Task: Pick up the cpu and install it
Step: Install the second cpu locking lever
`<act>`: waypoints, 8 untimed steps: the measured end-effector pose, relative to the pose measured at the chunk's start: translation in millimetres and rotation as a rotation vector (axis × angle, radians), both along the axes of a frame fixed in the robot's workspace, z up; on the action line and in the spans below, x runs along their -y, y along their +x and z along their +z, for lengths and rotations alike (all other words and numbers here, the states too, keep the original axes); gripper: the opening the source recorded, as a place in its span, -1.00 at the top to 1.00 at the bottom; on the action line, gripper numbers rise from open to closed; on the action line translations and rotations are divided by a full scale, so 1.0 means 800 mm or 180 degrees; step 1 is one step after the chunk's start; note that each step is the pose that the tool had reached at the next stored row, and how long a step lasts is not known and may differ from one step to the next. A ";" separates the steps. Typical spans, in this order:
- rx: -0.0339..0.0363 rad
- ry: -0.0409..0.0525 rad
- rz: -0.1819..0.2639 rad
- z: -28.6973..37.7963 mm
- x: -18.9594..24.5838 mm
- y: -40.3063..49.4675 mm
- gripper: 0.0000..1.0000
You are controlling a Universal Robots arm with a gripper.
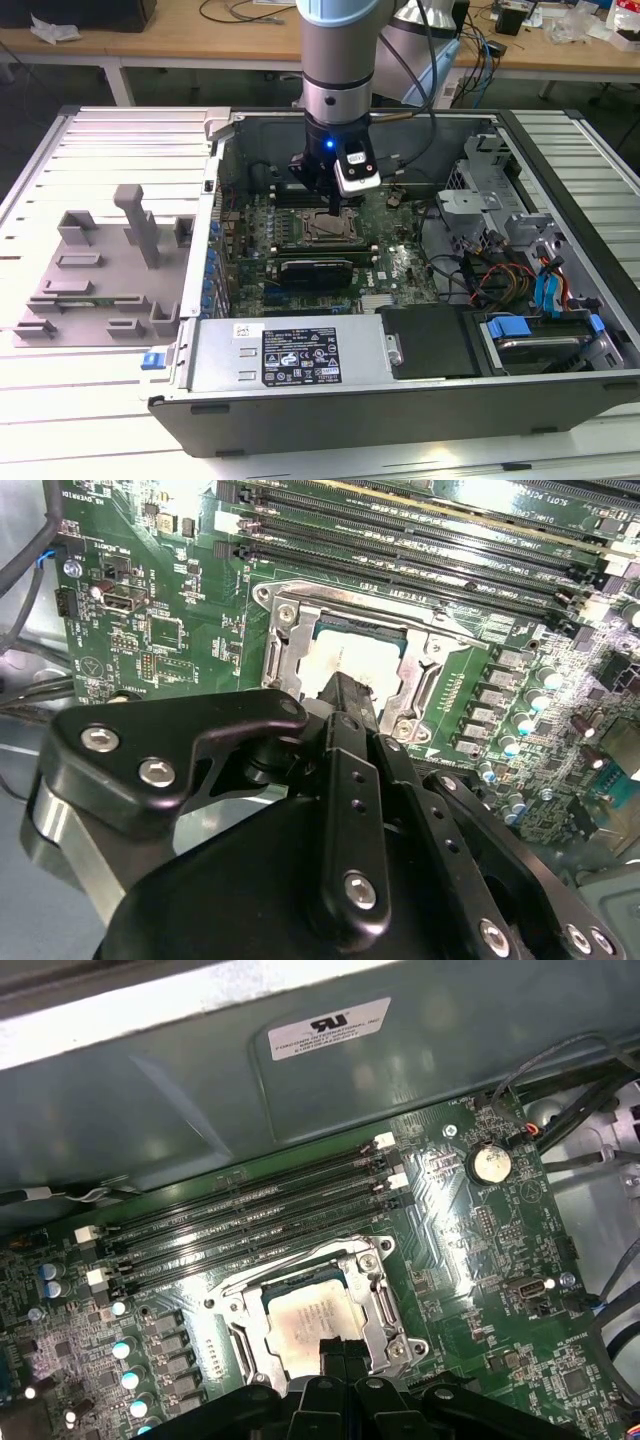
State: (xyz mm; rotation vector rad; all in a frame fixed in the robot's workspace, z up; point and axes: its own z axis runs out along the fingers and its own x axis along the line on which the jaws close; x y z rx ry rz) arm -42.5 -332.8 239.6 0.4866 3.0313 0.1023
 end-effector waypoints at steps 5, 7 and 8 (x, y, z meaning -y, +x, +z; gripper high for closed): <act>0.0000 0.0000 0.0093 0.0001 0.0001 0.000 0.79; 0.0000 0.0000 0.0287 -0.0003 0.0002 0.000 0.79; 0.0000 0.0000 0.0347 -0.0005 0.0002 0.000 0.79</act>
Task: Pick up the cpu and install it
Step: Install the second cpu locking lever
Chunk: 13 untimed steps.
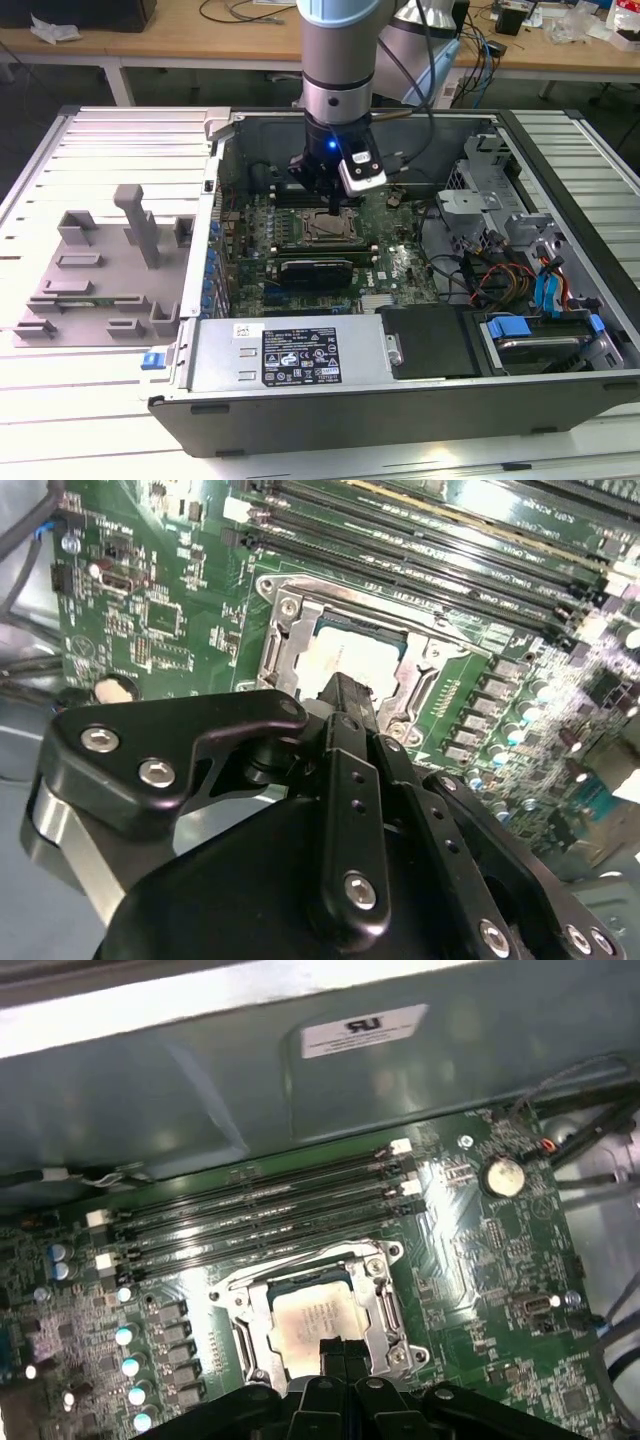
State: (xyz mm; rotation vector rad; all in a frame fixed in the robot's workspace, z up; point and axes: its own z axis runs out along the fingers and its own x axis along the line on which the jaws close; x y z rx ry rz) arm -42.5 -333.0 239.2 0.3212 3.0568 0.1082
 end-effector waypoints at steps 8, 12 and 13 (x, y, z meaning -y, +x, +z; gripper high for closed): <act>0.0000 -0.0002 0.0322 -0.0009 0.0005 0.000 0.79; 0.0000 -0.0002 0.0322 -0.0007 0.0037 0.000 0.79; 0.0000 -0.0002 0.0322 -0.0006 0.0045 0.000 0.79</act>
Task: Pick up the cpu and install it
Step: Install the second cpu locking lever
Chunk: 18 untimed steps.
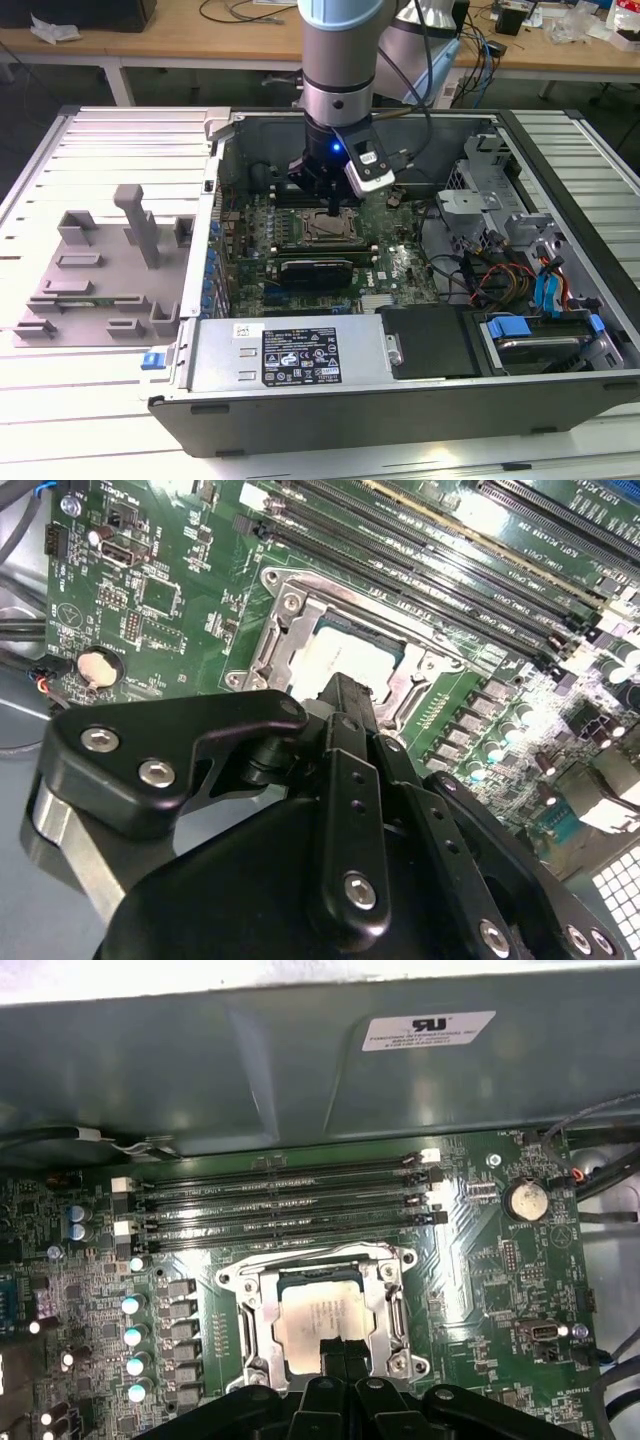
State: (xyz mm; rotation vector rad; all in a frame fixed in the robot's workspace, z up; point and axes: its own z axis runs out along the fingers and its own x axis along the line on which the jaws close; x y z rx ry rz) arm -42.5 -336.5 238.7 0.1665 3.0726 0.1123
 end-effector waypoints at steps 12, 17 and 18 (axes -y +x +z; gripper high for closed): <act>0.0000 0.0000 0.0000 0.0002 0.0148 0.000 0.79; 0.0000 0.0000 0.0000 0.0002 0.0206 0.000 0.79; 0.0000 0.0000 0.0000 0.0002 0.0214 0.000 0.79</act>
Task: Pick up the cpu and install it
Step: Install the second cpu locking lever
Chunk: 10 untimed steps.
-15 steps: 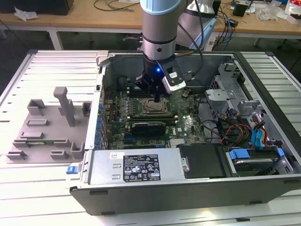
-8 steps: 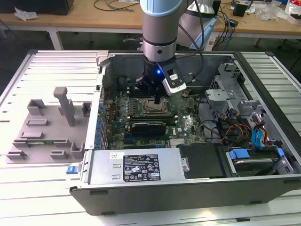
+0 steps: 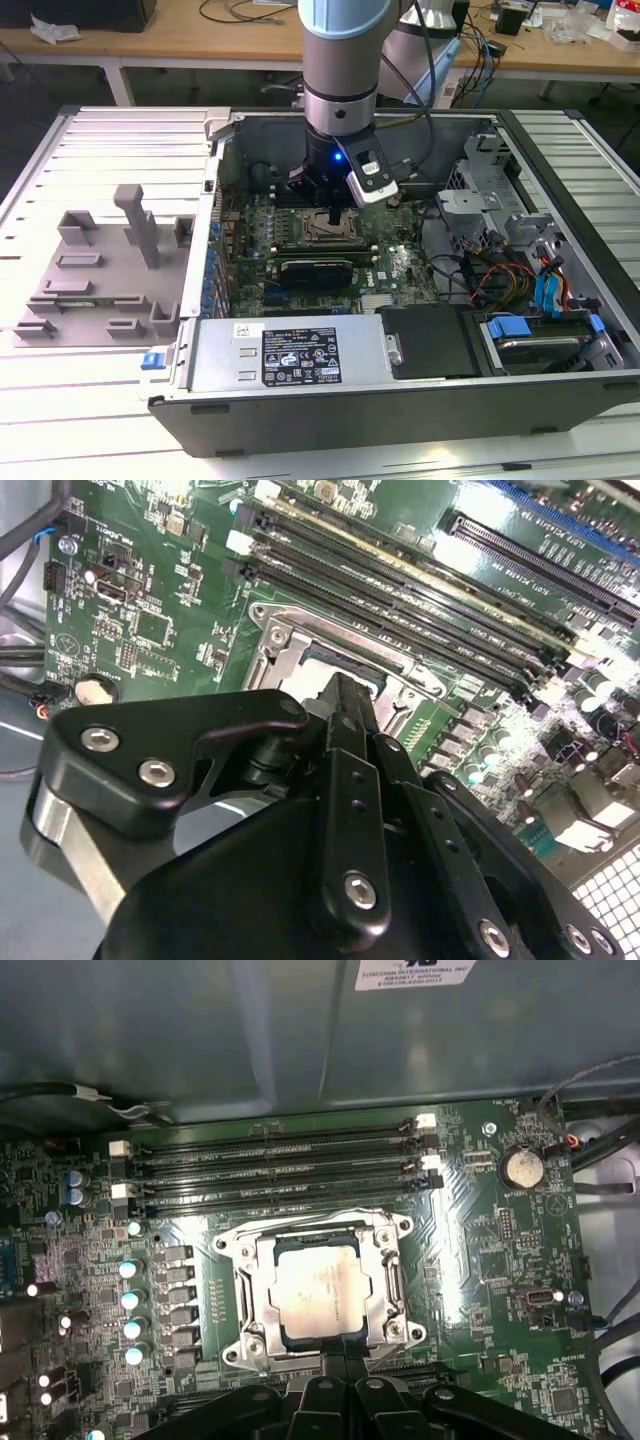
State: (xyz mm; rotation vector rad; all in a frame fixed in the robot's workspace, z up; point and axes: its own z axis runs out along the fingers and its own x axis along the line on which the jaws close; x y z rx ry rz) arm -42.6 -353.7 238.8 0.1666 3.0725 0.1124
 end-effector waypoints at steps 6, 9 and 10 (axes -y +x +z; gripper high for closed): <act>-0.0001 0.0000 0.0000 0.0000 0.0113 0.000 0.79; 0.0000 0.0000 0.0021 -0.0003 0.0140 0.000 0.79; 0.0000 0.0000 0.0049 -0.0007 0.0145 0.000 0.79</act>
